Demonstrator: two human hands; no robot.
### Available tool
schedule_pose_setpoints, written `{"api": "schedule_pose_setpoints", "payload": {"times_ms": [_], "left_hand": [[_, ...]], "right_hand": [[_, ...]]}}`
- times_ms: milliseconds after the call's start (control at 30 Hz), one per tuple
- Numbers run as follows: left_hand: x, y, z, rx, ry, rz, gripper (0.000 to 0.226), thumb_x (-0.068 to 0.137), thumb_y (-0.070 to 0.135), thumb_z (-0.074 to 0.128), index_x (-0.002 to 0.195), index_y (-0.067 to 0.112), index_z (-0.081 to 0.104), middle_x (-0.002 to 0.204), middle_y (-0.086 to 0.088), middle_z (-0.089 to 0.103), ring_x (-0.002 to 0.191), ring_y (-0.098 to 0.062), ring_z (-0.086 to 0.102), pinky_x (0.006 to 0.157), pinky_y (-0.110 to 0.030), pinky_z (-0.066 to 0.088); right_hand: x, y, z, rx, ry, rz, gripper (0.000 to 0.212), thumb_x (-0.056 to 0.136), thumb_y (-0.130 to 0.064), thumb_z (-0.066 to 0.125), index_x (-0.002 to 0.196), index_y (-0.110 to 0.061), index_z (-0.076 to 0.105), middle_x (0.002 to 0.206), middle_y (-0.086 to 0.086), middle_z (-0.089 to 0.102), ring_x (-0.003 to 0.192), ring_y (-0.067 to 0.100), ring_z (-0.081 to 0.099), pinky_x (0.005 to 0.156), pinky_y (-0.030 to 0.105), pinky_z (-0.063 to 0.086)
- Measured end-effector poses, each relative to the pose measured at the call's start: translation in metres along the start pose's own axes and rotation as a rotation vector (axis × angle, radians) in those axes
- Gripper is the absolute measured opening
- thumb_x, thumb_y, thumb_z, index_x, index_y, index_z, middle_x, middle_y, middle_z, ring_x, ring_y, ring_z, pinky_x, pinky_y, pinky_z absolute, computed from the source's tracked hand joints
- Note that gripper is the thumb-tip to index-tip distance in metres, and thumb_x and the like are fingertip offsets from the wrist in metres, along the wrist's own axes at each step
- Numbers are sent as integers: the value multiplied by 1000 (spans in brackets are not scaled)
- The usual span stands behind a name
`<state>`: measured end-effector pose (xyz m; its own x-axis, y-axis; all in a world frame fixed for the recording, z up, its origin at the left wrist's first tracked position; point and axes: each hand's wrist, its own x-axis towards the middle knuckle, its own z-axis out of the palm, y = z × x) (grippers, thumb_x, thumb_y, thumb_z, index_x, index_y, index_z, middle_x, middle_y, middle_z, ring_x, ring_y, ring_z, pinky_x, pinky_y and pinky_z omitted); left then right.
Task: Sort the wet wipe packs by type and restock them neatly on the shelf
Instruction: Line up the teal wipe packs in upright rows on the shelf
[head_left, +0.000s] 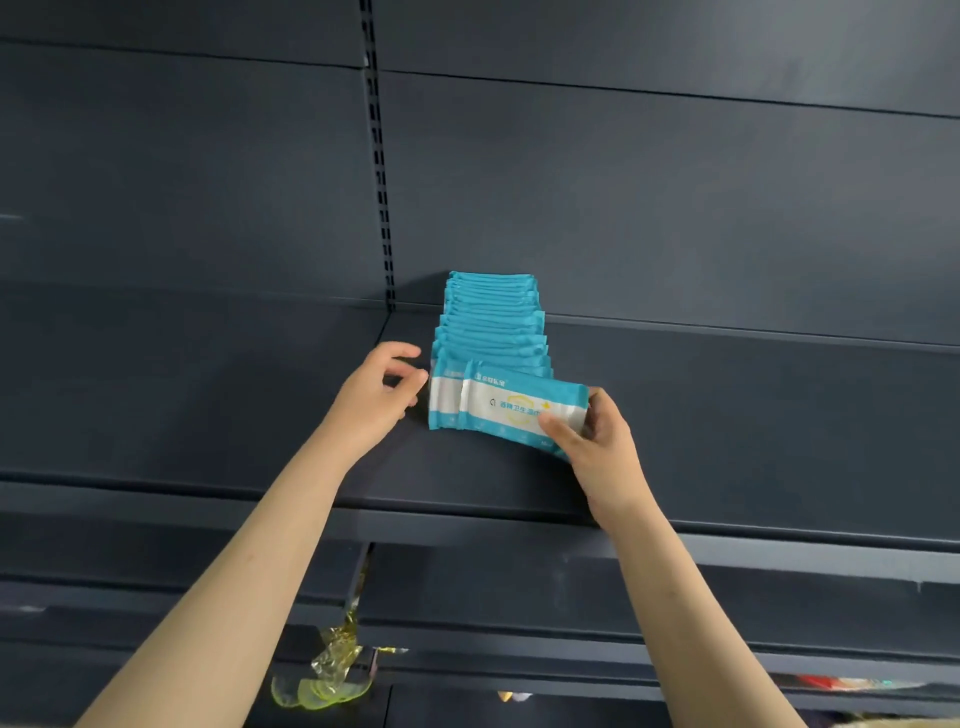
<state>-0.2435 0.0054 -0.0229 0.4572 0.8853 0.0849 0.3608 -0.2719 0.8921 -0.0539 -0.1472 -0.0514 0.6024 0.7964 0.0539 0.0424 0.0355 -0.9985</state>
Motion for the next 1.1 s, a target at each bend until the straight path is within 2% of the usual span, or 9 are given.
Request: {"api": "schedule_pose_setpoints", "payload": {"times_ms": [167,233,333,500,667,767,900,1000,1100], "left_hand": [[10,1,-19,41,-162,112,28,98,35,55,126,35,55,110,20,60,93,-8,67,87,-33,56],[14,0,-21,60,-203,142,33,93,38,62,126,36,56,113,18,60,89,-7,67,84,-27,55],[18,-1,-18,155,-225,217,47,87,32,72,130,31,54,115,15,57,84,-5,63,68,-8,45],[23,-8,-9,228,-155,361,42,86,24,74,123,25,55,112,7,55,78,-8,59,69,-12,48],[23,-16,-6,282,-150,398,42,88,28,71,126,29,51,114,10,50,78,-8,58,78,-31,55],[21,-12,-7,316,-139,408,46,88,30,71,129,29,49,122,9,49,90,-10,58,83,-36,55],[19,7,-11,239,-119,448,44,88,29,71,129,26,53,129,8,46,116,-10,51,100,-29,43],[16,33,-8,179,-91,479,39,92,29,66,129,23,56,128,12,45,122,-9,48,105,-26,37],[12,62,12,92,-114,468,35,94,30,62,128,24,56,132,12,48,123,-9,49,106,-27,38]], "right_hand": [[8,9,23,-419,164,-99,23,88,-26,73,104,-24,56,109,1,59,93,14,59,80,29,51],[10,9,32,-453,209,-98,25,86,-26,75,104,-23,56,107,3,62,91,17,59,79,33,51],[10,8,44,-460,275,-118,29,85,-24,77,105,-20,57,107,1,64,93,18,60,79,35,52],[12,7,54,-495,349,-161,31,84,-21,77,107,-18,57,107,-1,62,97,18,62,84,37,53],[7,3,55,-461,333,-112,36,85,-17,77,106,-26,49,102,-11,61,95,13,62,75,23,49],[4,0,54,-458,326,-94,41,84,-19,78,108,-26,46,100,-13,59,94,12,61,76,23,49],[-1,-13,43,-272,335,-67,39,89,-29,73,122,-24,53,117,-8,61,104,9,62,85,27,54],[-5,-35,25,-79,373,-14,33,96,-34,63,128,-27,57,121,-10,61,105,-1,59,95,28,50],[-14,-57,-6,-5,406,-2,27,98,-38,58,125,-34,57,118,-17,59,117,6,56,107,37,44]]}}
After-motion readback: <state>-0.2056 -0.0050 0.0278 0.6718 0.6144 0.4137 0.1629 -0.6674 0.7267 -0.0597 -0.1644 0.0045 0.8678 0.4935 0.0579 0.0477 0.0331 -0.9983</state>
